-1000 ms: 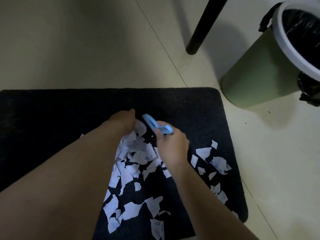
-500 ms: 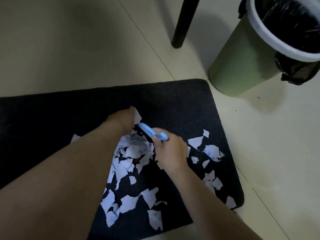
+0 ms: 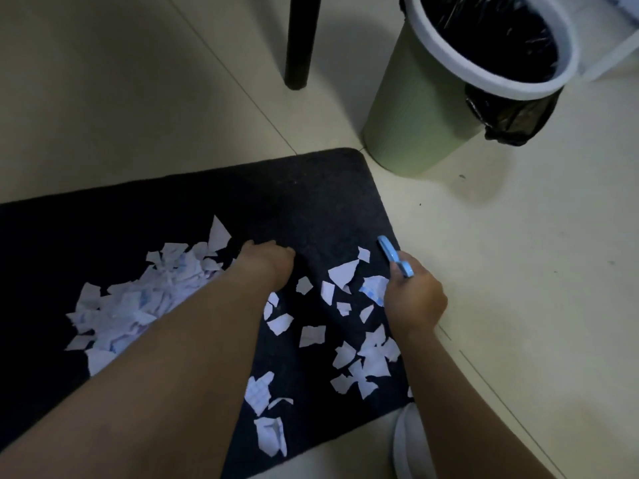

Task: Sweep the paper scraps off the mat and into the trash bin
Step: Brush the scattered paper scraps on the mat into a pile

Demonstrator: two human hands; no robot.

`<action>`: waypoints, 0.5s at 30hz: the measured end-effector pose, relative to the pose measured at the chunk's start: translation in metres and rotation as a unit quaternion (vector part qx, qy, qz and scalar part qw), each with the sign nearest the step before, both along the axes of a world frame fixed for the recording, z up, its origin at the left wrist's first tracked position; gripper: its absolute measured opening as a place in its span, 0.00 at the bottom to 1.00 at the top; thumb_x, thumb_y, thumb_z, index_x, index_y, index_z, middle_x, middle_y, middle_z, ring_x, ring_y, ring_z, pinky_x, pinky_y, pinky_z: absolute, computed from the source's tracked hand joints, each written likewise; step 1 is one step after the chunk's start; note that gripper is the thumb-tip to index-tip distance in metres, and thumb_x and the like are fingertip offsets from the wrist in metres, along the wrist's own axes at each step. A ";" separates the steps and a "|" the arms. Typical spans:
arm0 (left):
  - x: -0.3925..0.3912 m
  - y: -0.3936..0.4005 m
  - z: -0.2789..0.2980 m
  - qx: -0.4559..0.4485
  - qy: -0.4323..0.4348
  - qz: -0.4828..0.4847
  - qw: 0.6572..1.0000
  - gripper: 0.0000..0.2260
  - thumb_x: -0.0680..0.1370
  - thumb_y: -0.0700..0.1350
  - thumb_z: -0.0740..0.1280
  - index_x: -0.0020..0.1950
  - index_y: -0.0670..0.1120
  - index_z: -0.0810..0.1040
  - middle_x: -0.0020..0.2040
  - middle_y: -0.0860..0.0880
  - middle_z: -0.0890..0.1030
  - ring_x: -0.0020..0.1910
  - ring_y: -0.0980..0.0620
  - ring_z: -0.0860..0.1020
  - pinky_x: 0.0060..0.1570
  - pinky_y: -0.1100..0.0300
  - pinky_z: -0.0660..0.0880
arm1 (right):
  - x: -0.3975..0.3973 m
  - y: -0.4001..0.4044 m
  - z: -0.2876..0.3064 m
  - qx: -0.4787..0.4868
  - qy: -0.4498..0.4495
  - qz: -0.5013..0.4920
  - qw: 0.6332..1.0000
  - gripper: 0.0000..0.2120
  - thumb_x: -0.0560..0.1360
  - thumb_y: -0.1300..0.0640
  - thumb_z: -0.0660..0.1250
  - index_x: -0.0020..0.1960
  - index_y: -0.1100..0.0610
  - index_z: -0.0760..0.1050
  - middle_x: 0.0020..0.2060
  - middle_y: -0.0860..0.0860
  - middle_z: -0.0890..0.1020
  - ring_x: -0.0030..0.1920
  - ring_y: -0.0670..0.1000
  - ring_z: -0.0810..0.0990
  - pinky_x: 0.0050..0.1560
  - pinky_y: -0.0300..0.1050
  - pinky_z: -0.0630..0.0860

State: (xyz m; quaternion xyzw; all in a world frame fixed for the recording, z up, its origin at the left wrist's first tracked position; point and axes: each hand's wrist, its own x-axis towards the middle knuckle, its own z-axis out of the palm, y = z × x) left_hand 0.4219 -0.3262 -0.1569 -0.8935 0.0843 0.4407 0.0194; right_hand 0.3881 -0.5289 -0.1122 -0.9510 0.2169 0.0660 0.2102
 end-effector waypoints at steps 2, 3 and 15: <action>0.001 -0.004 -0.001 0.017 0.017 0.005 1.000 0.31 0.79 0.41 0.61 0.79 0.47 0.51 0.77 0.45 0.59 0.77 0.46 0.57 0.75 0.43 0.51 | -0.003 0.001 -0.008 -0.007 0.009 0.009 1.000 0.14 0.80 0.56 0.57 0.63 0.48 0.76 0.36 0.48 0.74 0.36 0.51 0.71 0.34 0.41 0.62; 0.001 -0.006 0.000 0.023 0.024 0.007 0.999 0.31 0.79 0.41 0.61 0.79 0.47 0.51 0.77 0.44 0.59 0.76 0.46 0.58 0.75 0.43 0.51 | -0.004 0.004 -0.011 -0.011 0.014 0.014 1.000 0.14 0.80 0.56 0.58 0.62 0.48 0.76 0.36 0.48 0.75 0.37 0.51 0.71 0.33 0.41 0.61; -0.003 -0.007 0.004 0.030 0.009 0.028 0.999 0.30 0.78 0.38 0.60 0.78 0.46 0.54 0.73 0.43 0.65 0.73 0.44 0.64 0.74 0.44 0.56 | -0.024 0.049 0.009 0.133 0.041 0.041 0.989 0.11 0.79 0.51 0.61 0.59 0.47 0.78 0.39 0.48 0.80 0.39 0.49 0.77 0.40 0.41 0.71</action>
